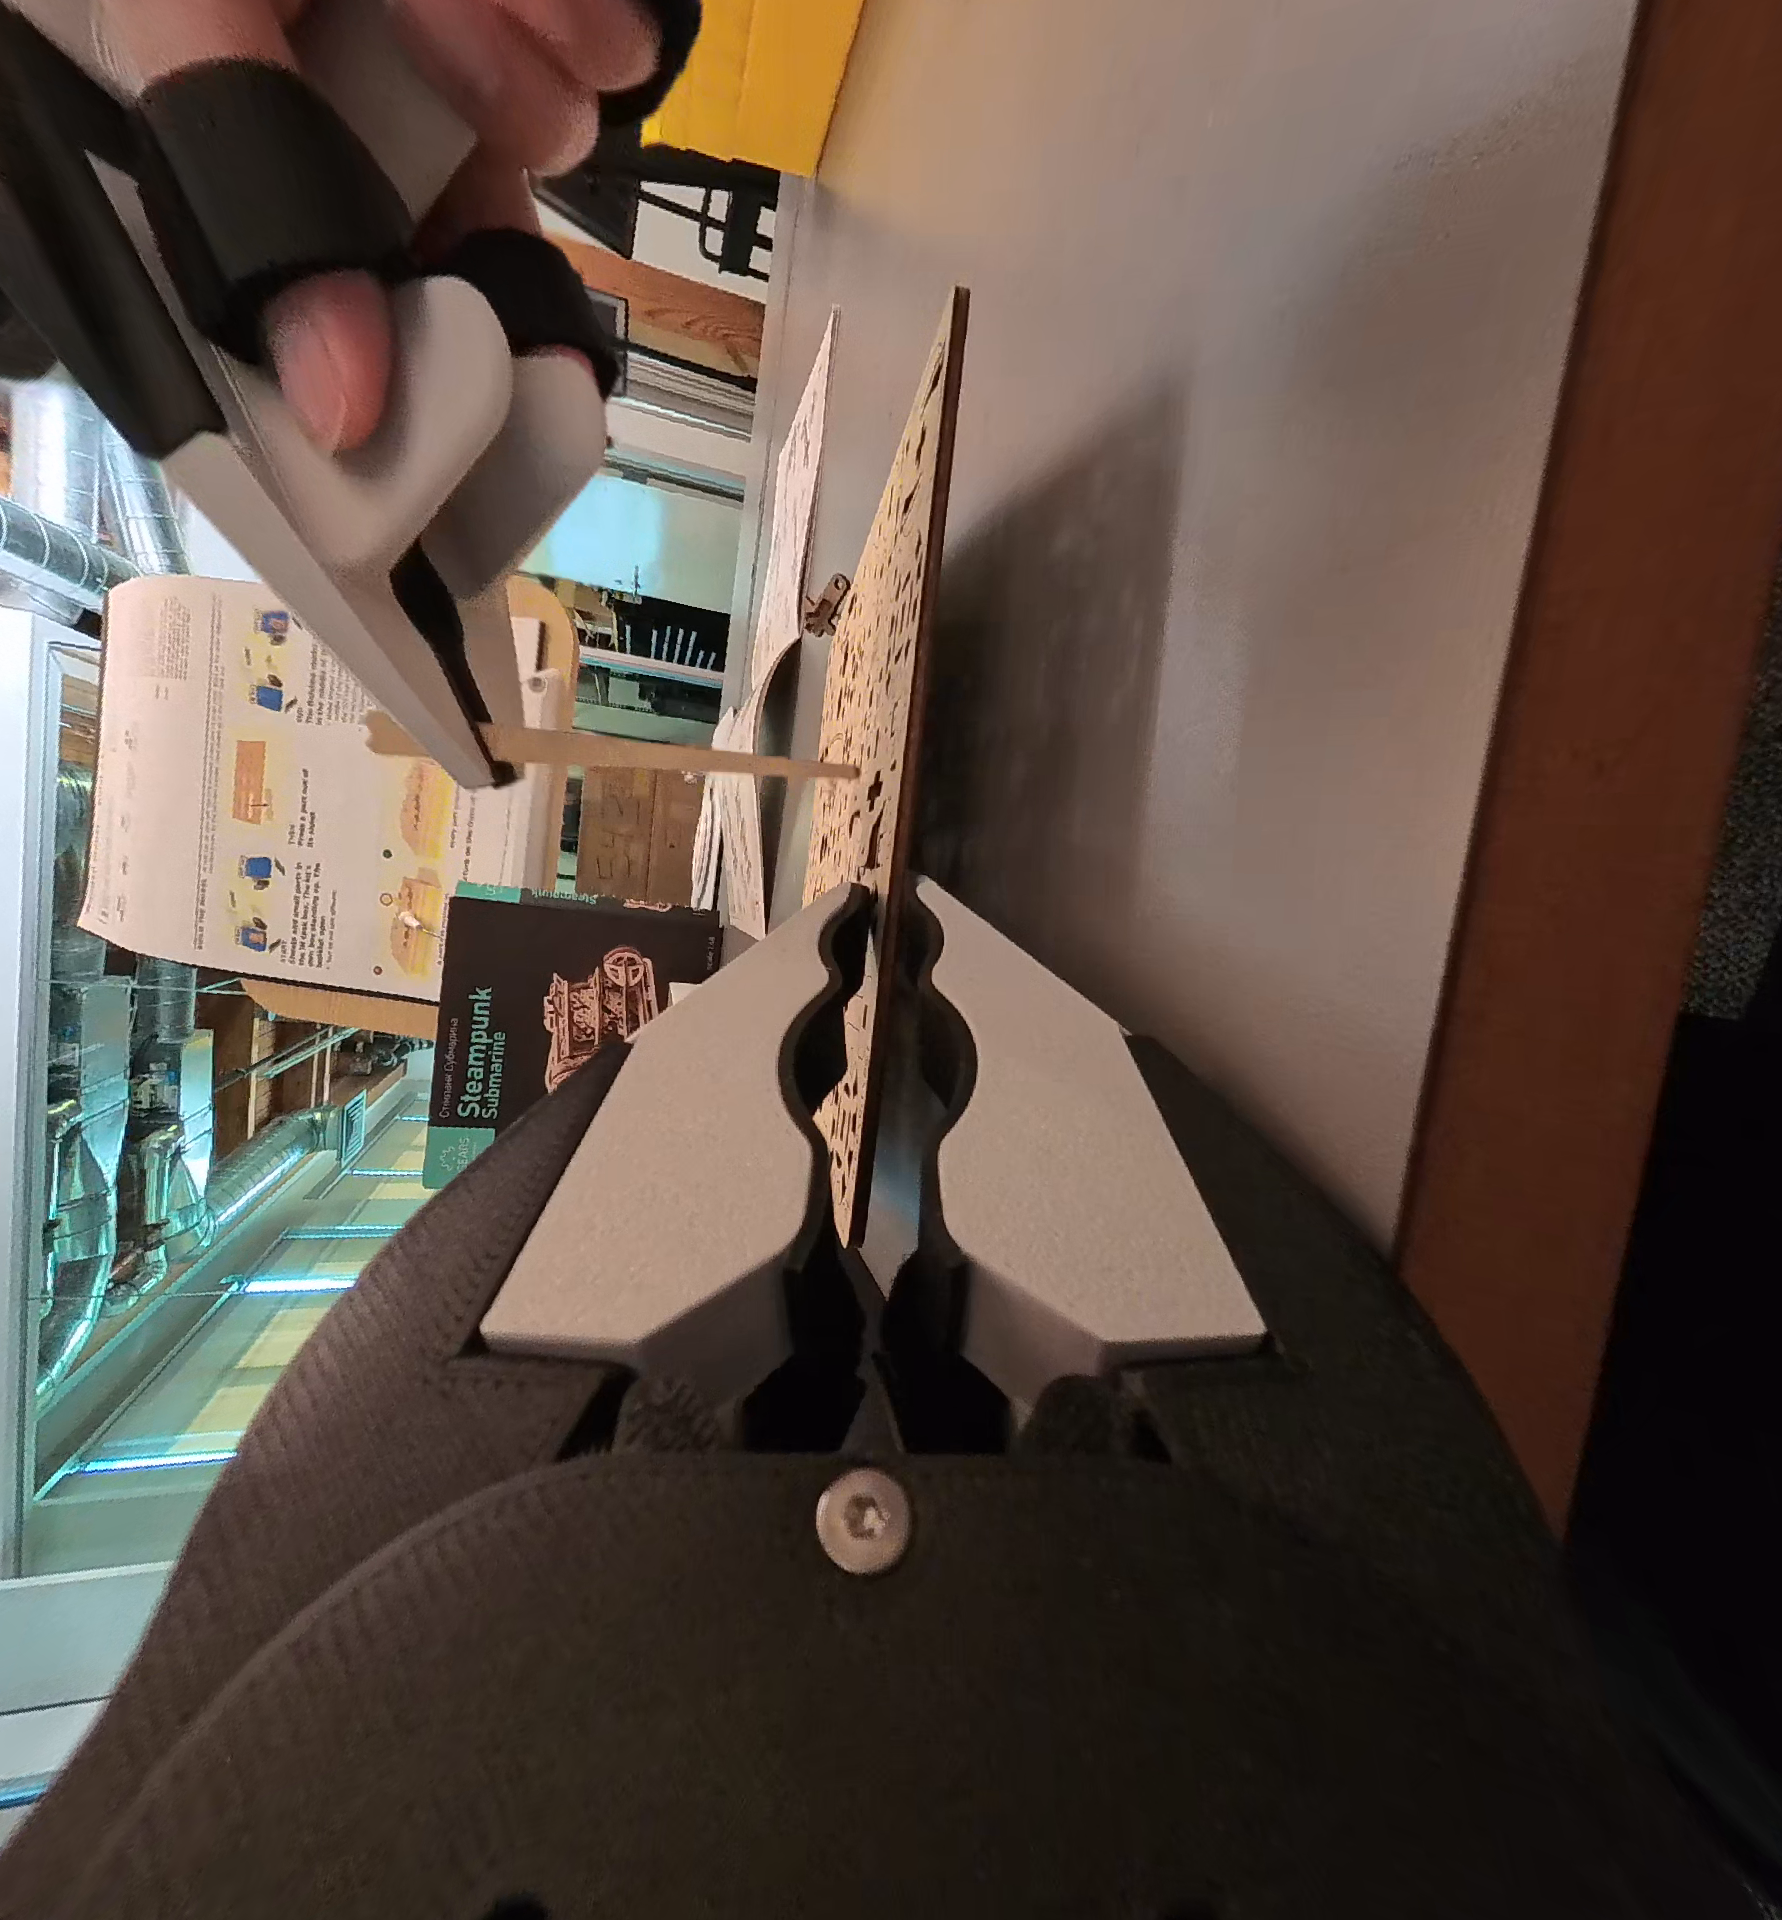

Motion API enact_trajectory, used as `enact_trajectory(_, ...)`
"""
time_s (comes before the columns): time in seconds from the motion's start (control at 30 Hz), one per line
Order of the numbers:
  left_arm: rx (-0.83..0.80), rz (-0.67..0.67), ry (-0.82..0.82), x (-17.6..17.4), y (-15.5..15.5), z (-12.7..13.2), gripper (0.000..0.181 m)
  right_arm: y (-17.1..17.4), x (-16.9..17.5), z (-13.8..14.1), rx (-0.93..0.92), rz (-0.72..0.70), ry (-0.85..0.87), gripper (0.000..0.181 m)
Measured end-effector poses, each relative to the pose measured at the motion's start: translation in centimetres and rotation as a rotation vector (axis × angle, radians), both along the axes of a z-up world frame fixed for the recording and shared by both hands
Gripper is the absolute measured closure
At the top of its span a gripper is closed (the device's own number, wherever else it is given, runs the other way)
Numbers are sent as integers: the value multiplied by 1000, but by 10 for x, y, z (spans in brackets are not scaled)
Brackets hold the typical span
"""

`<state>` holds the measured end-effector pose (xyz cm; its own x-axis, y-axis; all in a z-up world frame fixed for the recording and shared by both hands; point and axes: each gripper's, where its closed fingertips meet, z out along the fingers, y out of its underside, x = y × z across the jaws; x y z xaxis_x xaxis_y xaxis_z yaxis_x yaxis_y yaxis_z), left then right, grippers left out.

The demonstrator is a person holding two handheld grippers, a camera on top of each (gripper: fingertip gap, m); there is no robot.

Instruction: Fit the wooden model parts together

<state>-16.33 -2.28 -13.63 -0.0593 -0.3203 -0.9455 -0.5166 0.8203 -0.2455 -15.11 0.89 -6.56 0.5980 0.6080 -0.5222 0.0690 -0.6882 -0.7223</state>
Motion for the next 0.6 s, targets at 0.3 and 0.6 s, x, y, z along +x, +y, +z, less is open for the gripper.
enact_trajectory(0.3, 7, 5, -3, 0, 1, 1, 178, -9, -4, 0, 145, -16, -81, 180)
enact_trajectory(0.6, 19, 1, -13, -1, 1, 2, 178, -24, -11, 10, 413, -40, -163, 179)
